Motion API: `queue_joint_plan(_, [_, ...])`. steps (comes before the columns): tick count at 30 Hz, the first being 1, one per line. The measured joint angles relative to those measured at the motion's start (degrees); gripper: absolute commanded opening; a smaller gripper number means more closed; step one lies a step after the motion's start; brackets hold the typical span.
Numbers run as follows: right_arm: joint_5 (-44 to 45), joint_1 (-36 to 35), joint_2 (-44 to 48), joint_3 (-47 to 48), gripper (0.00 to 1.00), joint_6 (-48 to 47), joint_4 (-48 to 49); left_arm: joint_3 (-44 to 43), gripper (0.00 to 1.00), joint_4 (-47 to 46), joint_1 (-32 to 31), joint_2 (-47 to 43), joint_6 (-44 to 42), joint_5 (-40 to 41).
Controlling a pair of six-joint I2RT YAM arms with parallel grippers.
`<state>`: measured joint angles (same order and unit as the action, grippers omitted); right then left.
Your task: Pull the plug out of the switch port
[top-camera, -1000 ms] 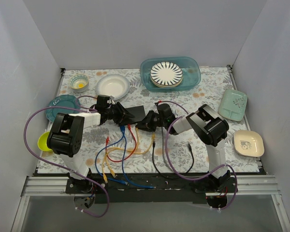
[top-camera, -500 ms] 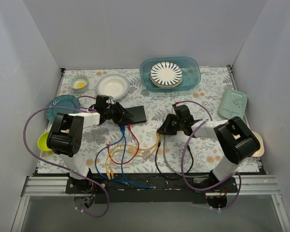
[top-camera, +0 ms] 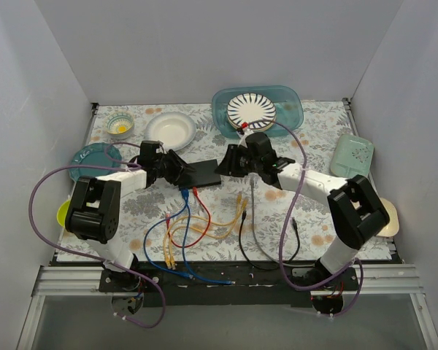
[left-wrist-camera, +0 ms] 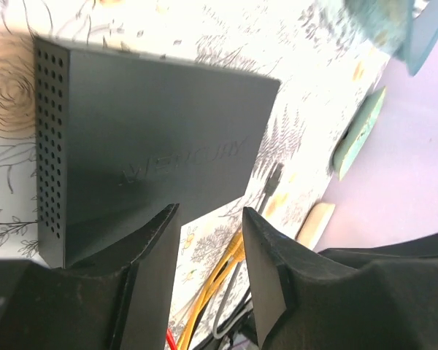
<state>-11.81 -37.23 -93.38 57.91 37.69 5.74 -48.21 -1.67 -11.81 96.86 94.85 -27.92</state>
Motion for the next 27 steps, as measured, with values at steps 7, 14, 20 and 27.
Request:
queue_joint_plan(7, [-8.6,-2.6,-15.9,5.4,0.43,5.0,6.1,-0.1,0.39,2.6,1.7,-1.4,-0.4,3.2])
queue_joint_plan(14, [-12.7,-3.7,-21.4,6.2,0.45,9.8,7.5,-1.0,0.38,3.8,2.3,0.3,-1.0,3.2])
queue_joint_plan(20, [-13.6,-4.2,-24.6,8.8,0.47,13.3,9.3,-1.0,0.38,3.7,2.3,0.5,-1.0,3.0])
queue_joint_plan(27, [-13.2,-5.3,-26.1,8.9,0.46,20.1,12.9,-0.9,0.38,3.6,2.3,0.5,-1.0,3.0])
